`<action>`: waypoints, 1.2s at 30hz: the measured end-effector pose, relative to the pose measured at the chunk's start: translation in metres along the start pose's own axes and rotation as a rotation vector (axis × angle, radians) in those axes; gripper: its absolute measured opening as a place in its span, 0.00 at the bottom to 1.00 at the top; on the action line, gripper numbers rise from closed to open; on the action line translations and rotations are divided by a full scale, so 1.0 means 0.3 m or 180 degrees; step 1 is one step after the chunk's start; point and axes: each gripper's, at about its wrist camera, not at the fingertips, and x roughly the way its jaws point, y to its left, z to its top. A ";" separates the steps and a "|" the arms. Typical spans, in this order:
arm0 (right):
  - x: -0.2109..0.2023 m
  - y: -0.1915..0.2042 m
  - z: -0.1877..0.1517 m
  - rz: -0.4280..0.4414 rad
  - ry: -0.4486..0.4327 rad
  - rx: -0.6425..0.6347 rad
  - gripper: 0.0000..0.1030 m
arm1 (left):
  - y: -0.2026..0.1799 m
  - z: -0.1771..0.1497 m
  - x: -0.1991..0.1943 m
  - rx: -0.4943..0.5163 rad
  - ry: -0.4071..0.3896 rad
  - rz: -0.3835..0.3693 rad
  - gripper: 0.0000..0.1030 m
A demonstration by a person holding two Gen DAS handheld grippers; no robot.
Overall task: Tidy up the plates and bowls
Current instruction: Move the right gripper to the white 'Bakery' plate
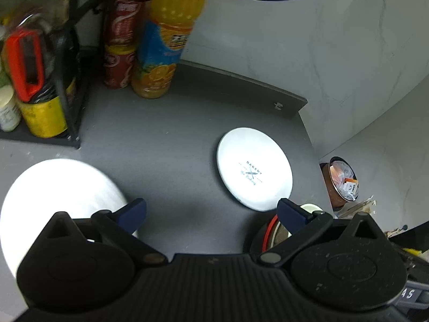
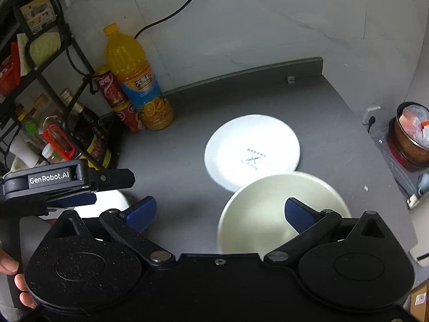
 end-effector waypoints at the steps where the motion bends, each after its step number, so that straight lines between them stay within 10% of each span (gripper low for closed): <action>1: 0.003 -0.011 0.011 -0.0016 -0.0003 -0.0014 1.00 | -0.016 0.008 0.013 0.0030 0.0016 0.0043 1.00; 25: 0.226 -0.273 0.215 0.0055 0.0357 -0.0066 0.94 | -0.134 0.101 0.302 -0.0267 0.0108 0.0144 0.97; 36: 0.417 -0.425 0.272 0.0303 0.0716 0.0338 0.55 | -0.096 0.104 0.459 -0.0621 0.0223 0.0108 0.68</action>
